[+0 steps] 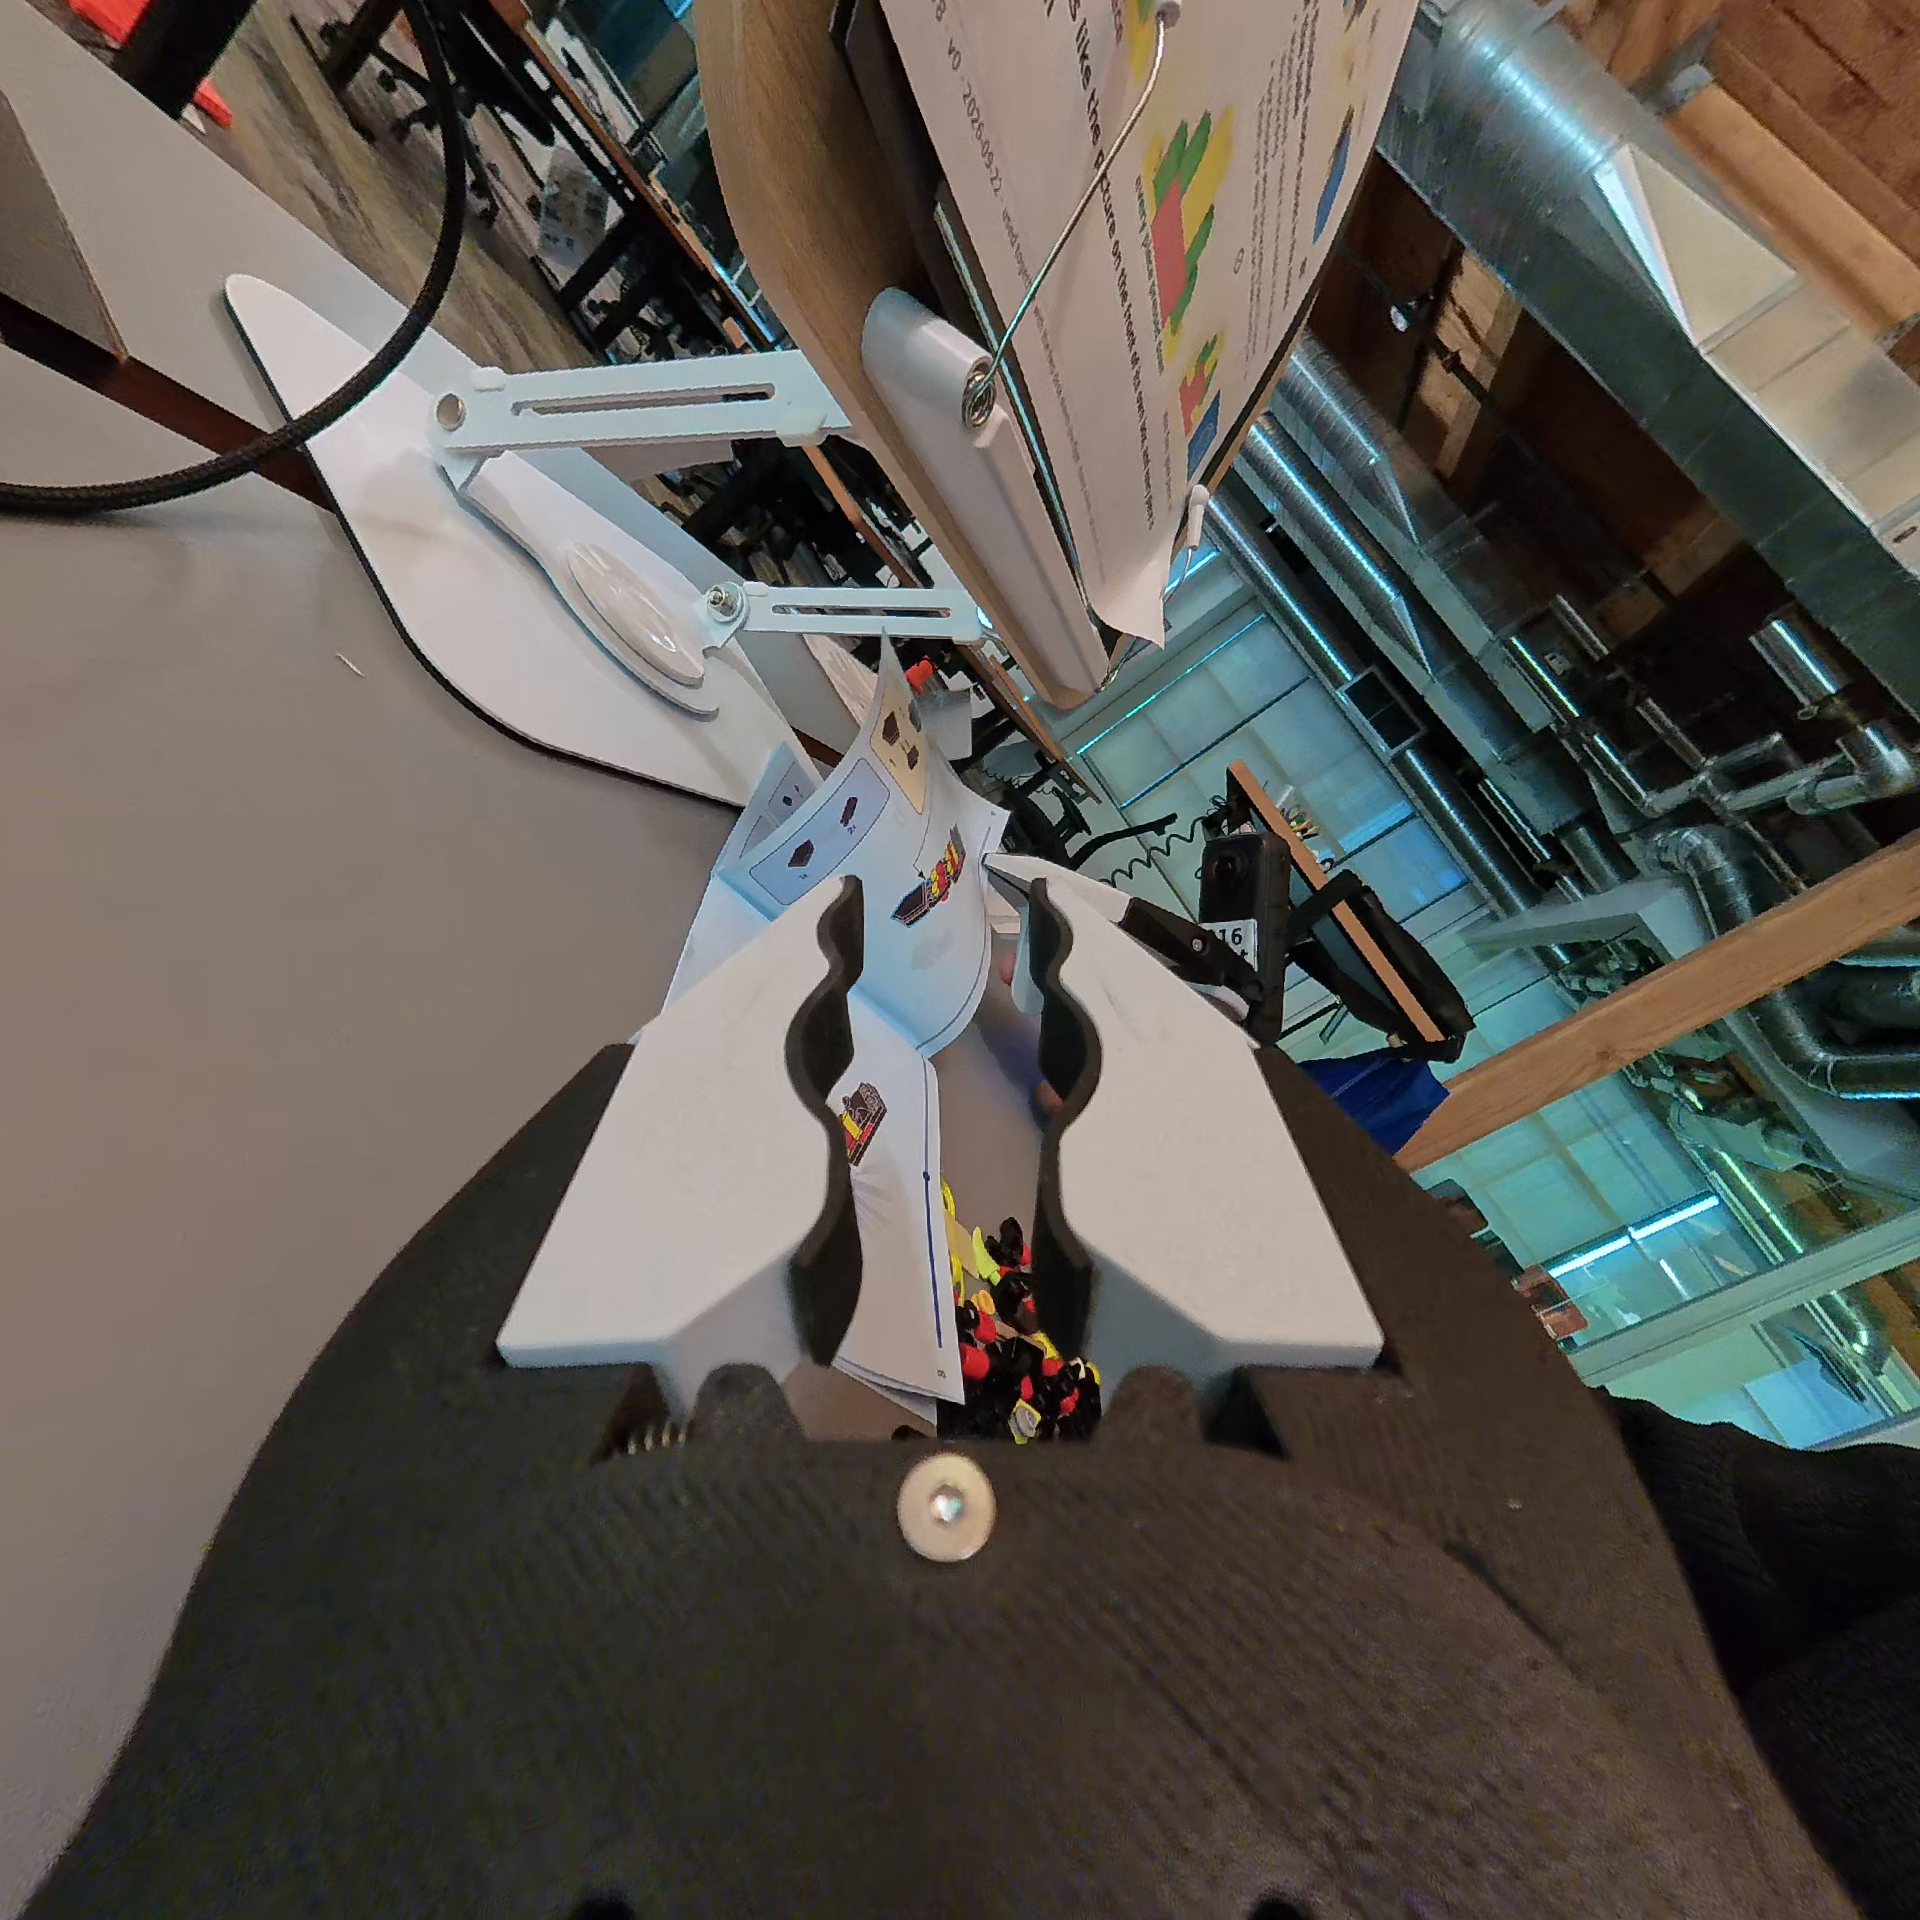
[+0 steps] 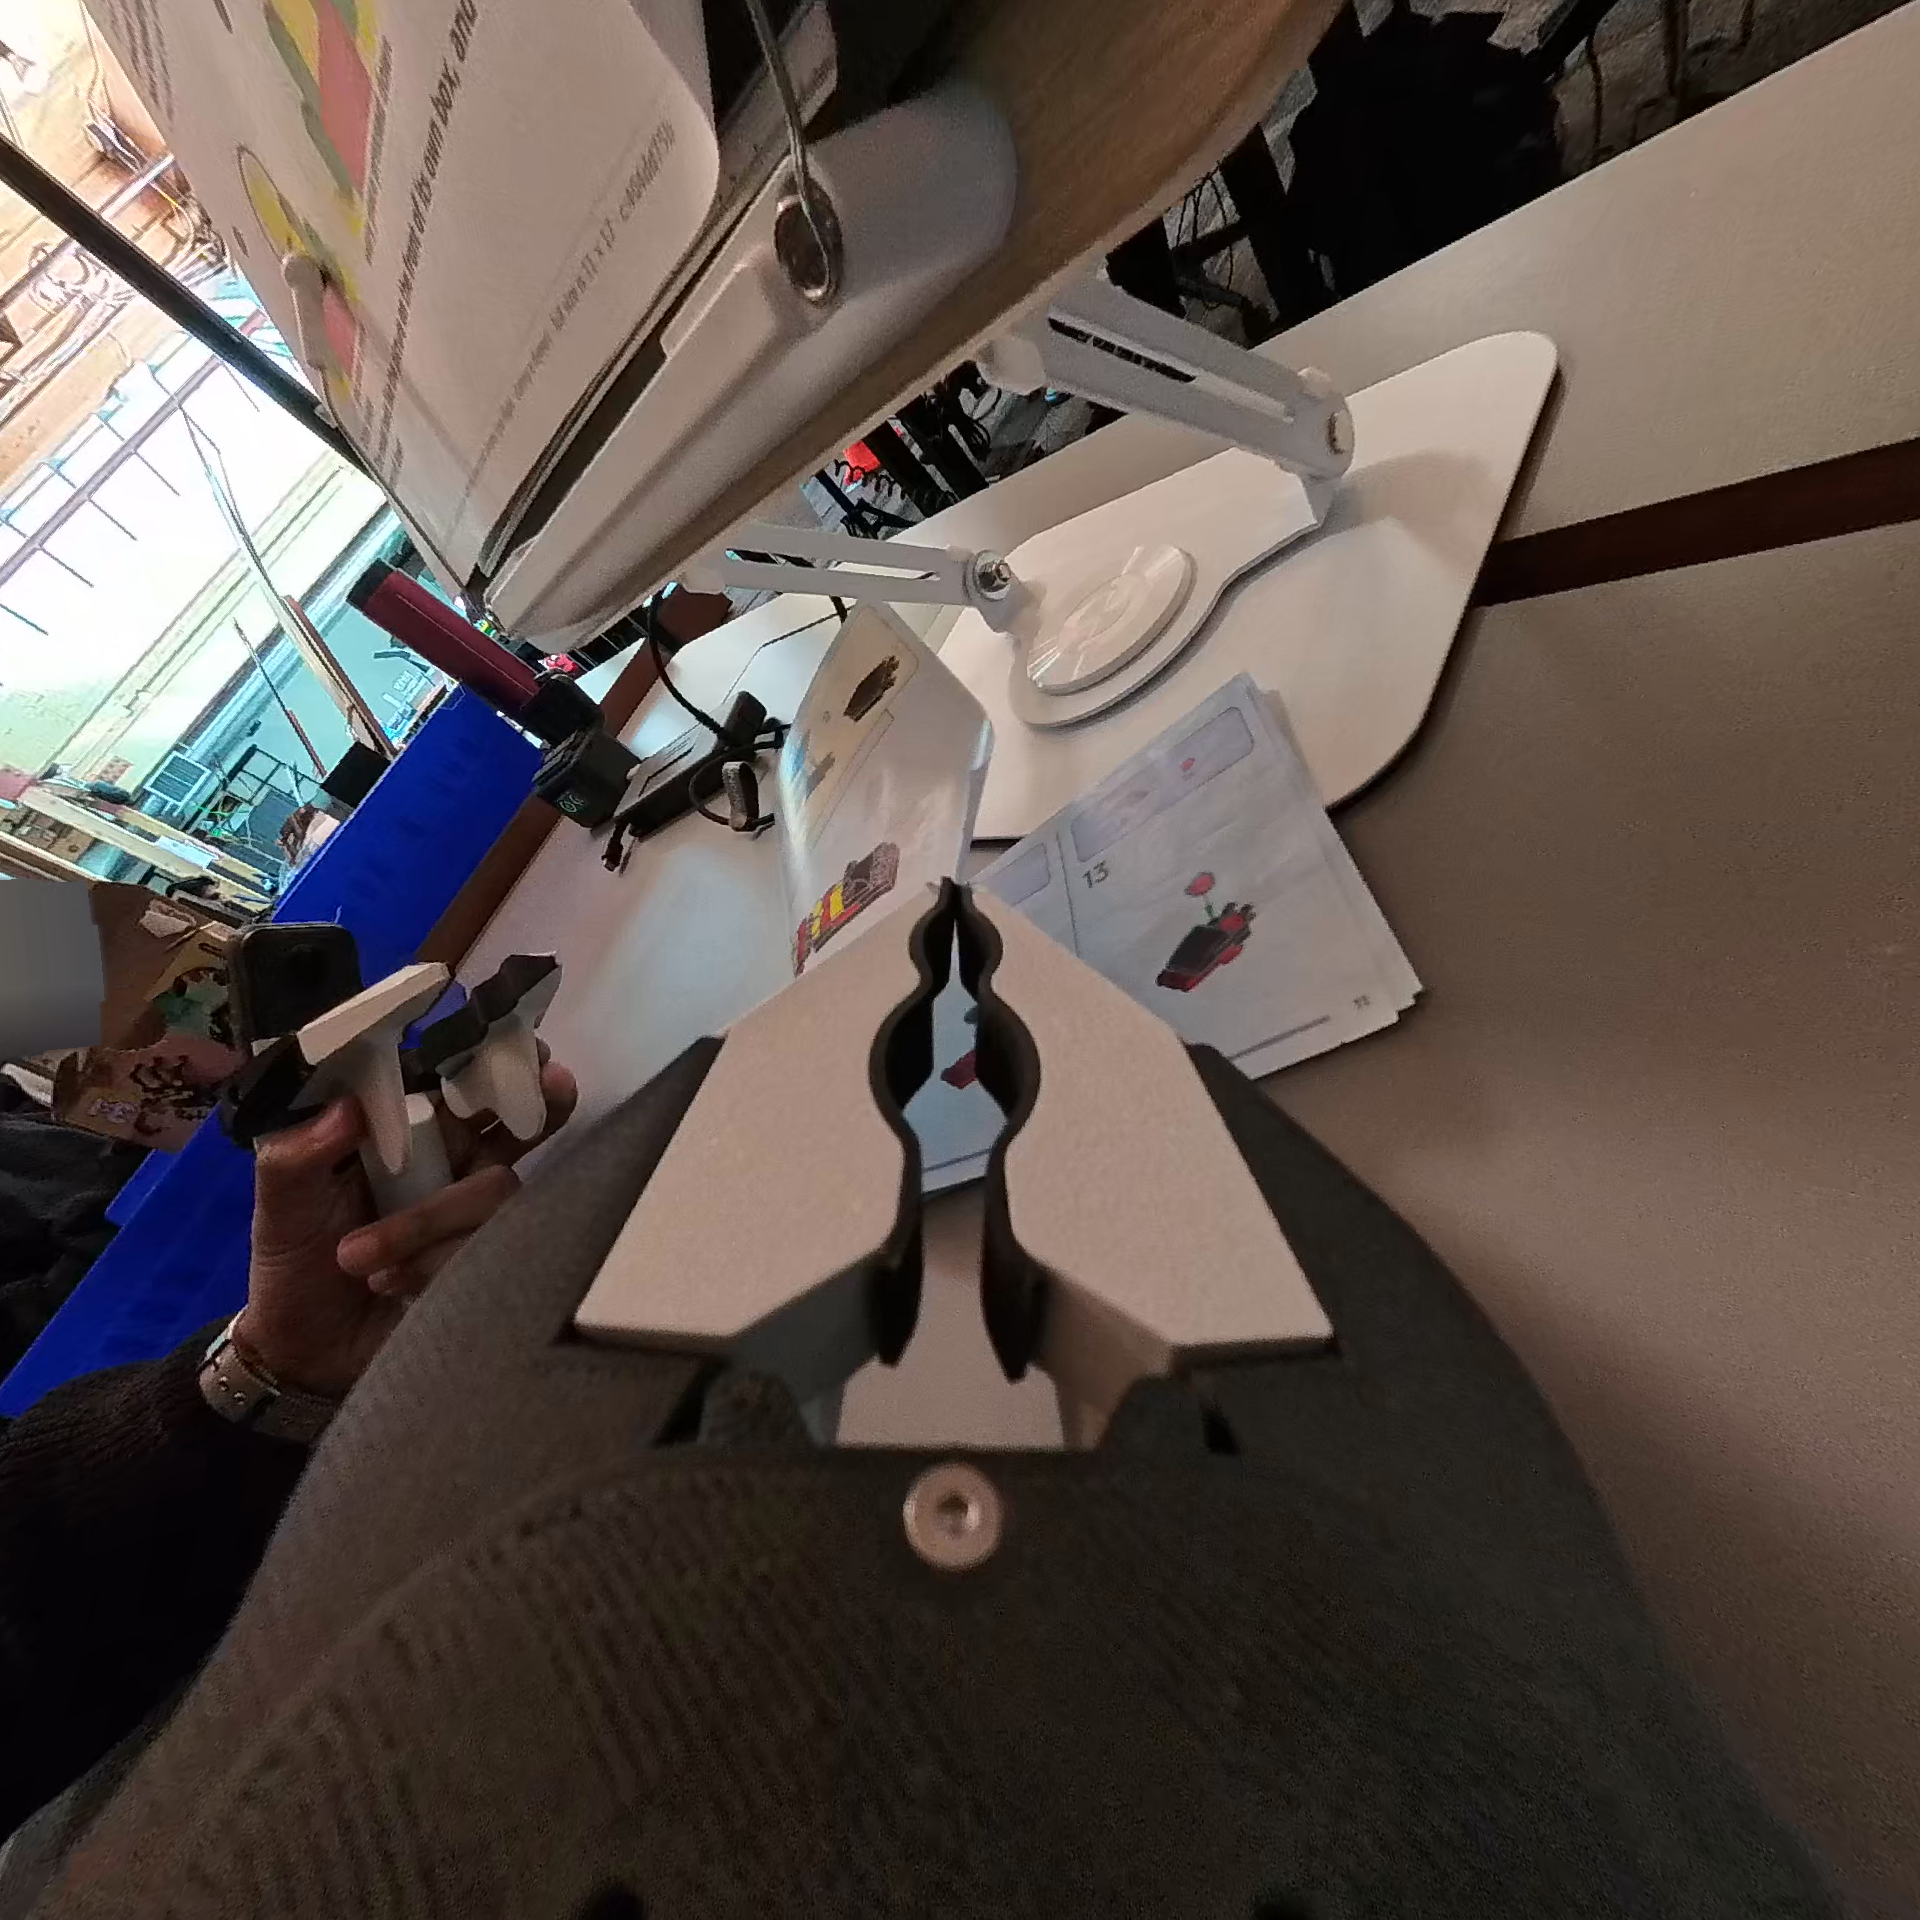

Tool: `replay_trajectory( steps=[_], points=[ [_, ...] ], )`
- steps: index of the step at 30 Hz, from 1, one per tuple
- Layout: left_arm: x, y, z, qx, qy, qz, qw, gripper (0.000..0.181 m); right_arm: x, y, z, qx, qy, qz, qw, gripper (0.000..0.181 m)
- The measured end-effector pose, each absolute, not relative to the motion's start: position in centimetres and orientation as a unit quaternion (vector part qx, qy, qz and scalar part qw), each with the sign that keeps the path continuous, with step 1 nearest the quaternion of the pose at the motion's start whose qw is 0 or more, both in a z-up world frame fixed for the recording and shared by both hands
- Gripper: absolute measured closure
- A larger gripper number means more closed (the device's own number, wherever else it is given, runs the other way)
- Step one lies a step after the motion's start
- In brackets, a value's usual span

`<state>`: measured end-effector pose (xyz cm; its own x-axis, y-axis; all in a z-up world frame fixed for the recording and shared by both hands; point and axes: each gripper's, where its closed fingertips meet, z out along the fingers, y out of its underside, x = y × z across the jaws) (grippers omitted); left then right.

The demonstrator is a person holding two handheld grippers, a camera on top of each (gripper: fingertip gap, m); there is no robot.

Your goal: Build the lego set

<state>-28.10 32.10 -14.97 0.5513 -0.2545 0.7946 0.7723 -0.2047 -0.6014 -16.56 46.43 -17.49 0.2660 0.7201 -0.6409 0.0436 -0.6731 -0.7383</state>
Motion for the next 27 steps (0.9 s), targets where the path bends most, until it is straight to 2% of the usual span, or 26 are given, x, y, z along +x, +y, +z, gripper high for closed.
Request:
replay_trajectory(
  steps=[6, 11, 14, 19, 27],
  points=[
    [-27.8, 32.1, -15.0, -0.653, -0.192, -0.424, 0.597, 0.152, -16.5, 46.5, -17.8, -0.738, -0.267, 0.537, 0.308, 0.181],
    [-25.2, 32.9, -16.2, -0.747, -0.099, -0.318, 0.575, 0.130, -16.1, 46.7, -19.2, -0.765, -0.309, 0.470, 0.313, 0.181],
    [-22.2, 33.6, -16.8, -0.804, -0.028, -0.258, 0.536, 0.121, -15.1, 47.5, -20.6, -0.783, -0.365, 0.373, 0.338, 0.181],
    [-18.7, 35.7, -17.9, -0.840, 0.015, -0.209, 0.500, 0.131, -13.9, 46.8, -21.9, -0.792, -0.429, 0.282, 0.329, 0.179],
    [-17.0, 38.9, -21.9, -0.901, 0.085, -0.136, 0.403, 0.131, -12.7, 46.0, -16.8, -0.729, -0.466, 0.256, 0.431, 0.160]
  ],
)
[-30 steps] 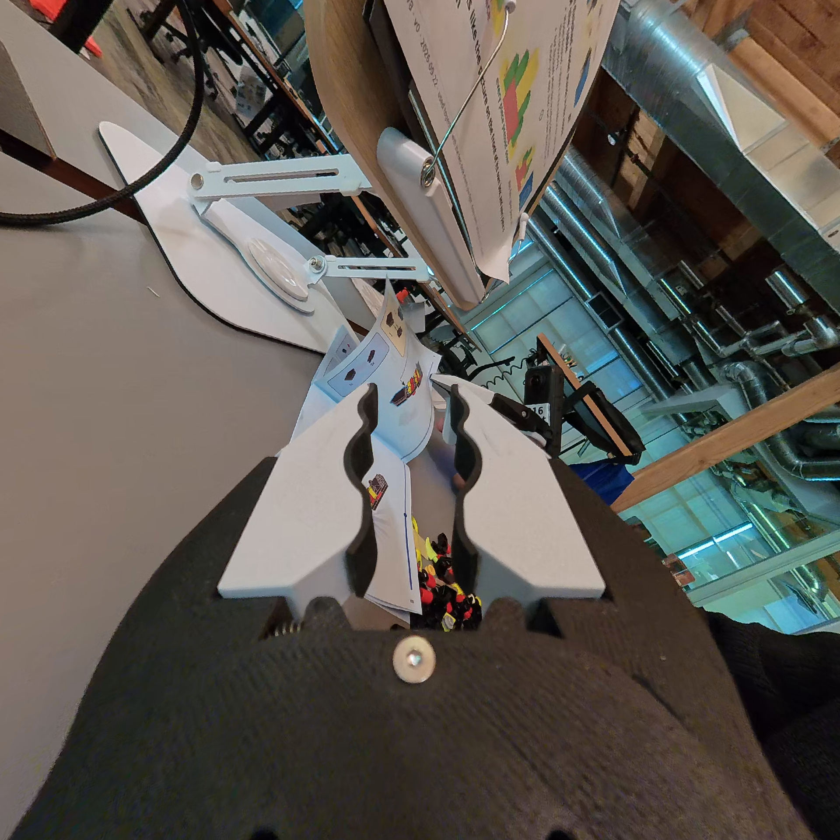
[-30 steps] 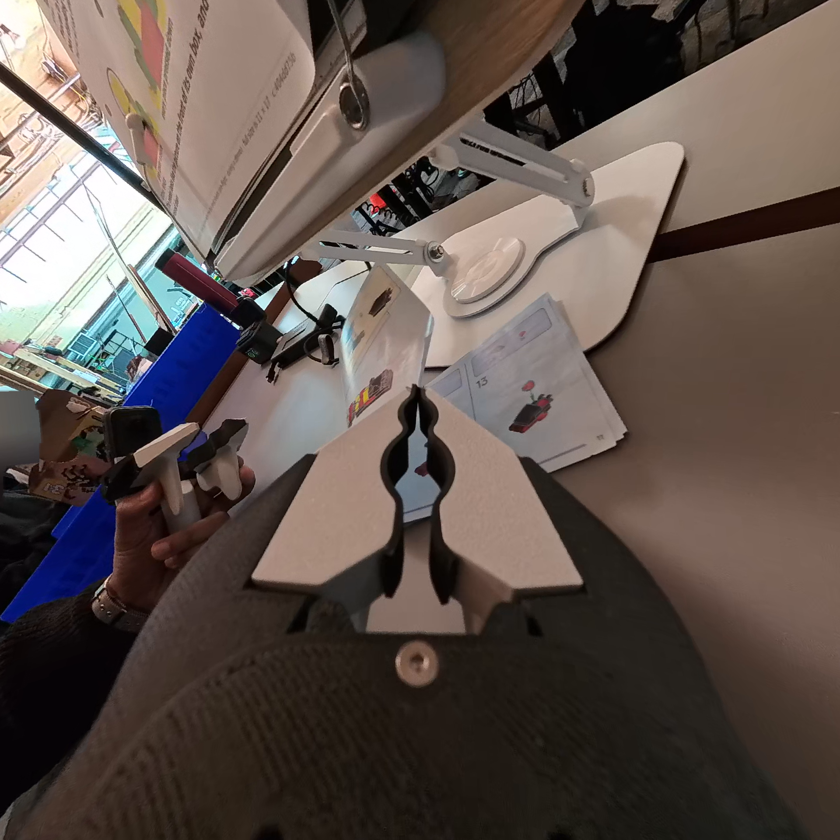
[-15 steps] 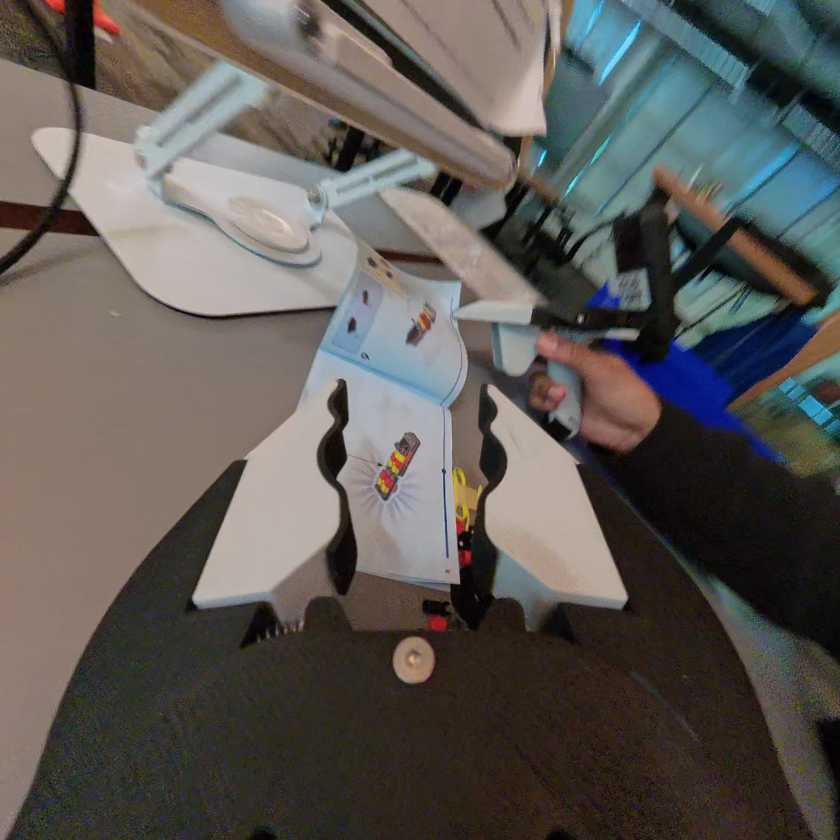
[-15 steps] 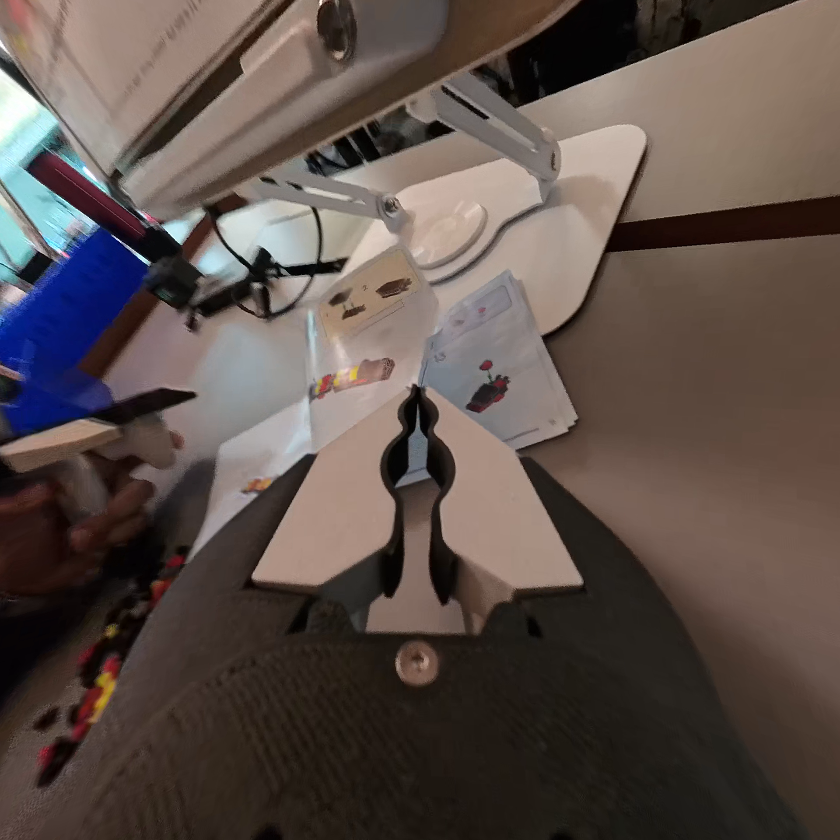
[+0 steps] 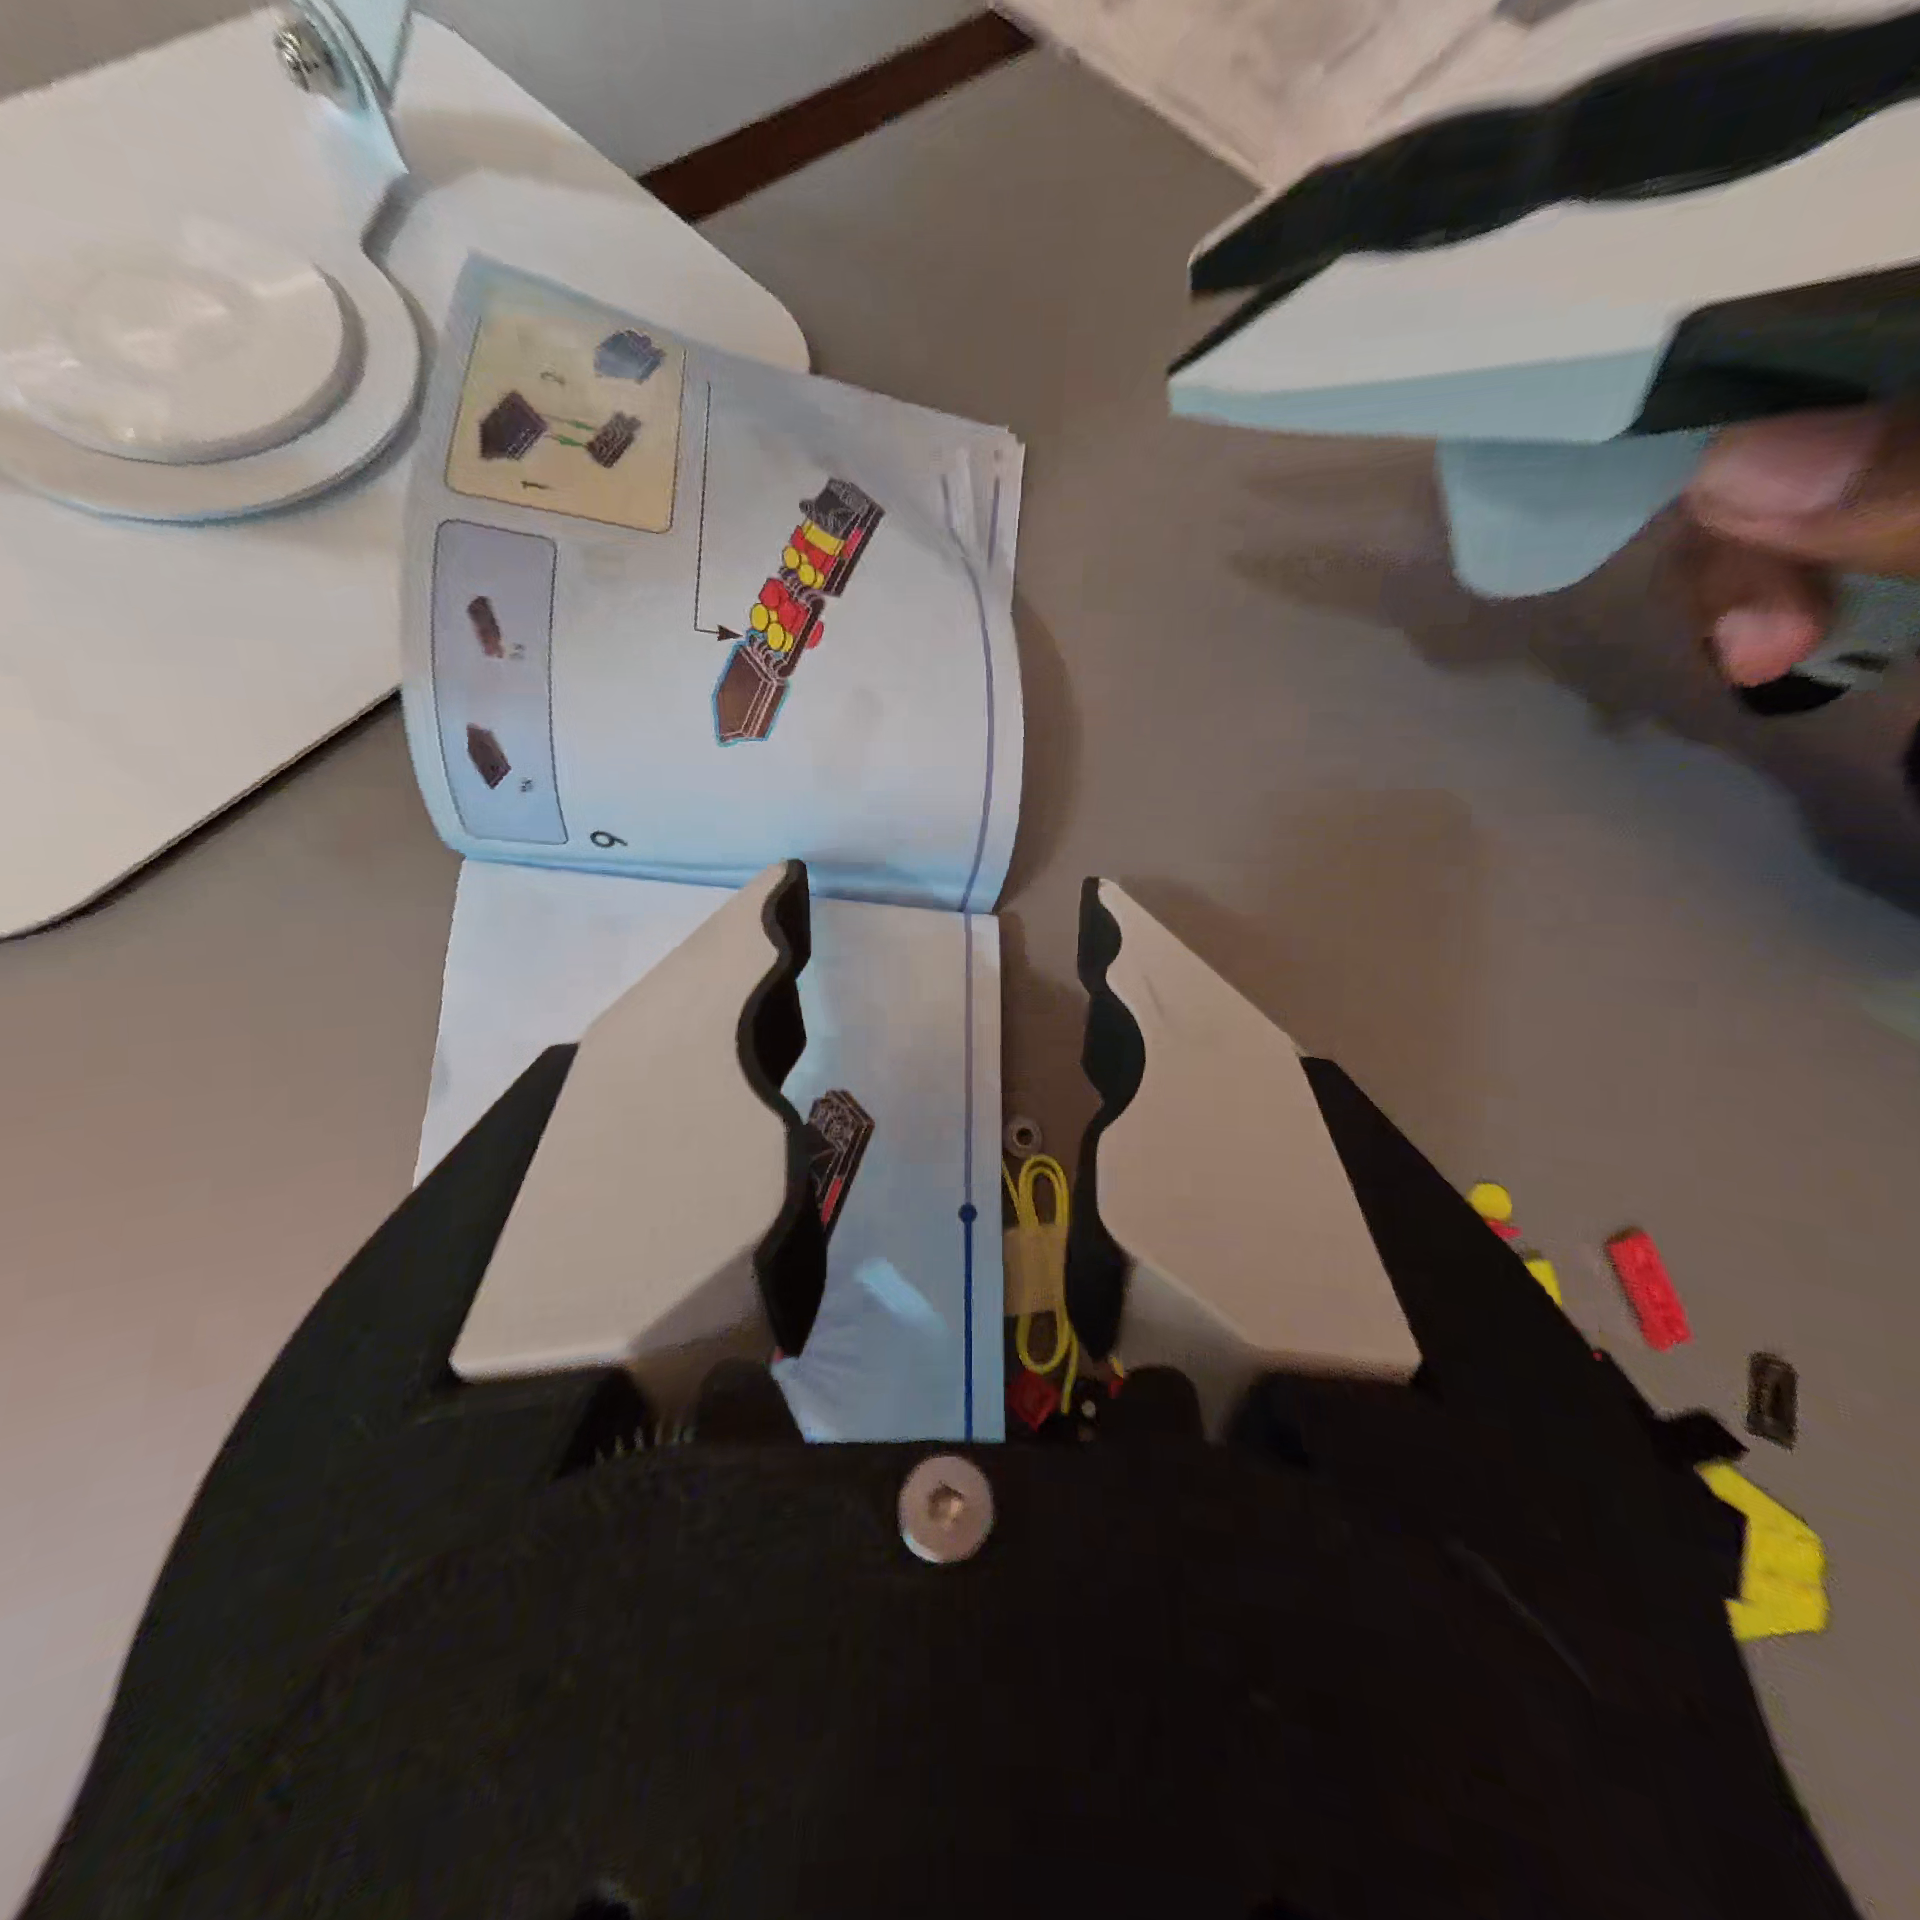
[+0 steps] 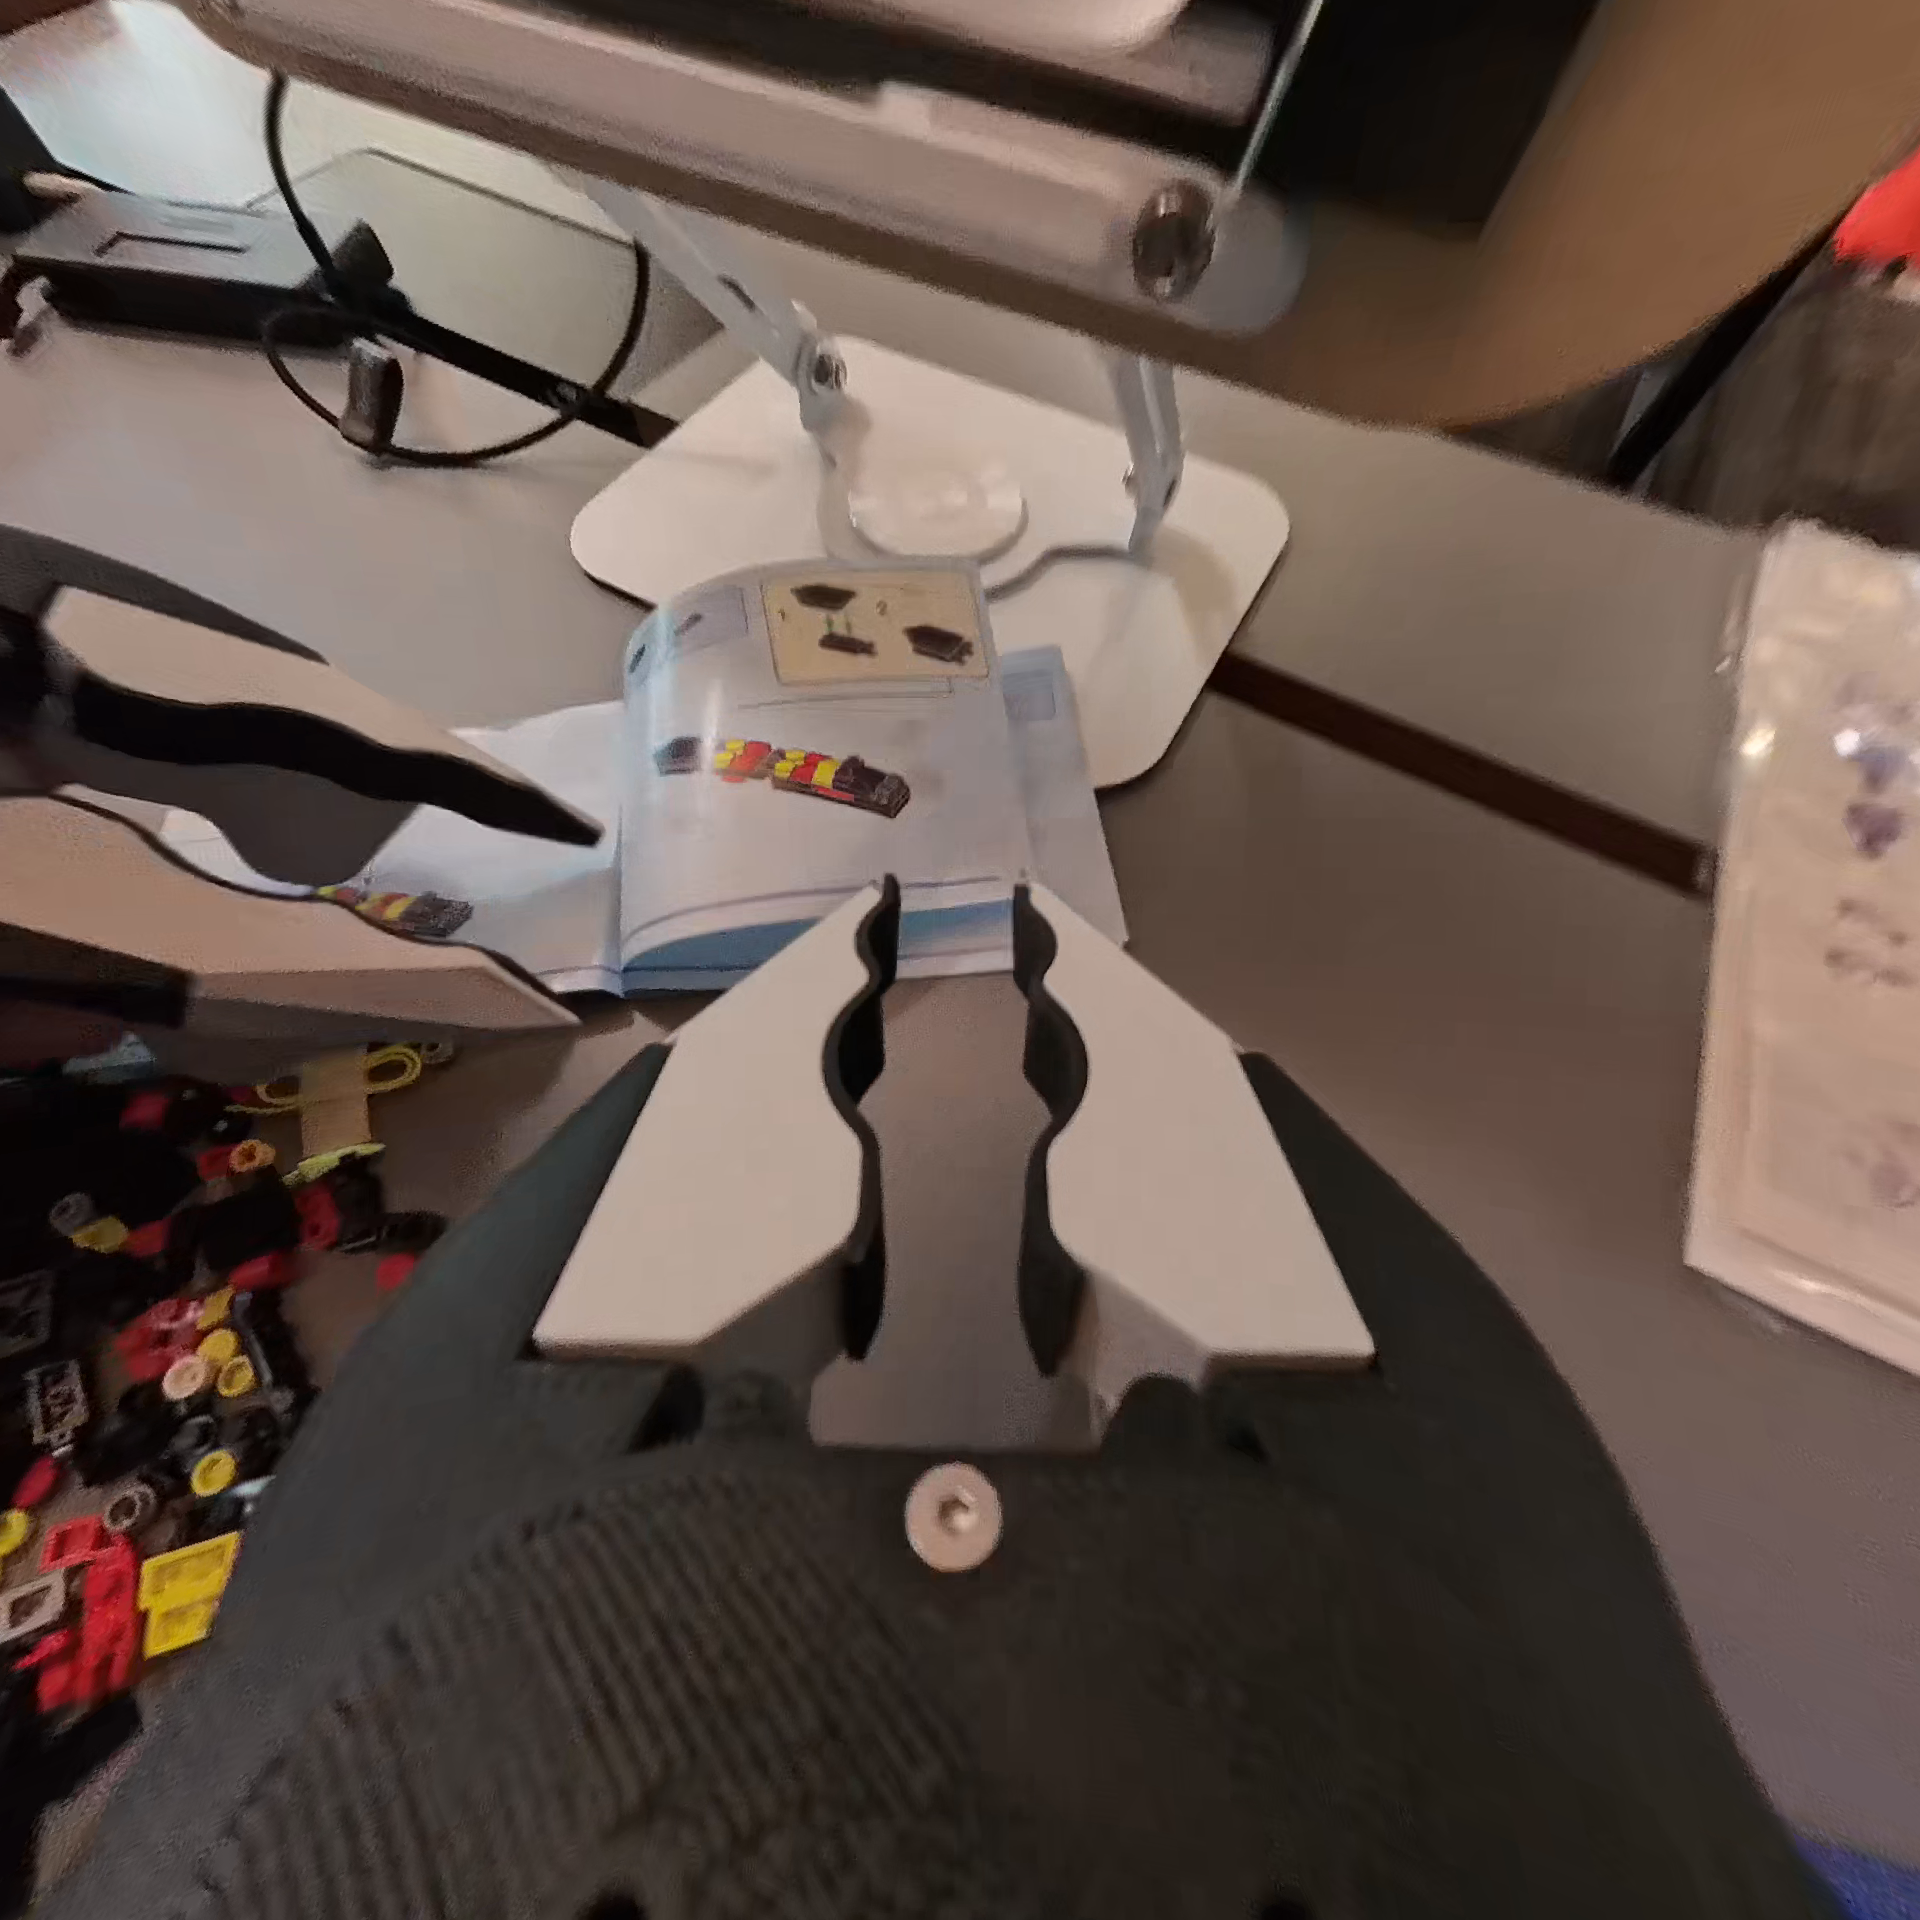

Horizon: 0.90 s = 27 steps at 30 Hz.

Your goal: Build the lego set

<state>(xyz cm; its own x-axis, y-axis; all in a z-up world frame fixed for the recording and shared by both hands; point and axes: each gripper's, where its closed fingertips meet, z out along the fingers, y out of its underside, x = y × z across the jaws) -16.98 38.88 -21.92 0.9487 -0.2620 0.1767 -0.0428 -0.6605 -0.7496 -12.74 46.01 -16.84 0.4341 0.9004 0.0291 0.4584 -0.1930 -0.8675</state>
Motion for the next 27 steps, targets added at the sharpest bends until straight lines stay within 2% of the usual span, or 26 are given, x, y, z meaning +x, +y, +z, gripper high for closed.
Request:
replay_trajectory(
  steps=[4, 8, 12, 17, 22, 23, 25, 27],
  points=[
    [-16.6, 39.4, -22.9, -0.910, 0.102, -0.127, 0.380, 0.133, -14.4, 43.7, -15.8, -0.683, -0.496, 0.312, 0.436, 0.158],
    [-16.5, 39.5, -22.9, -0.911, 0.101, -0.143, 0.373, 0.134, -16.2, 42.4, -17.8, -0.683, -0.507, 0.368, 0.376, 0.157],
    [-16.7, 38.8, -22.2, -0.913, 0.099, -0.156, 0.365, 0.134, -17.1, 42.7, -20.8, -0.701, -0.535, 0.334, 0.333, 0.159],
    [-18.3, 36.8, -22.1, -0.922, 0.099, -0.141, 0.346, 0.134, -17.0, 43.0, -23.3, -0.697, -0.589, 0.226, 0.340, 0.169],
    [-20.6, 35.1, -23.3, -0.937, 0.084, -0.100, 0.325, 0.135, -16.6, 42.7, -23.4, -0.708, -0.587, 0.213, 0.331, 0.177],
    [-21.3, 35.1, -23.5, -0.939, 0.070, -0.091, 0.324, 0.139, -16.4, 42.5, -23.4, -0.711, -0.586, 0.212, 0.325, 0.180],
    [-22.6, 35.5, -23.6, -0.939, 0.034, -0.078, 0.334, 0.159, -16.2, 42.3, -23.4, -0.718, -0.583, 0.206, 0.319, 0.181],
    [-23.6, 35.9, -23.6, -0.937, 0.012, -0.077, 0.342, 0.165, -16.0, 41.8, -23.5, -0.722, -0.583, 0.199, 0.314, 0.181]
  ],
)
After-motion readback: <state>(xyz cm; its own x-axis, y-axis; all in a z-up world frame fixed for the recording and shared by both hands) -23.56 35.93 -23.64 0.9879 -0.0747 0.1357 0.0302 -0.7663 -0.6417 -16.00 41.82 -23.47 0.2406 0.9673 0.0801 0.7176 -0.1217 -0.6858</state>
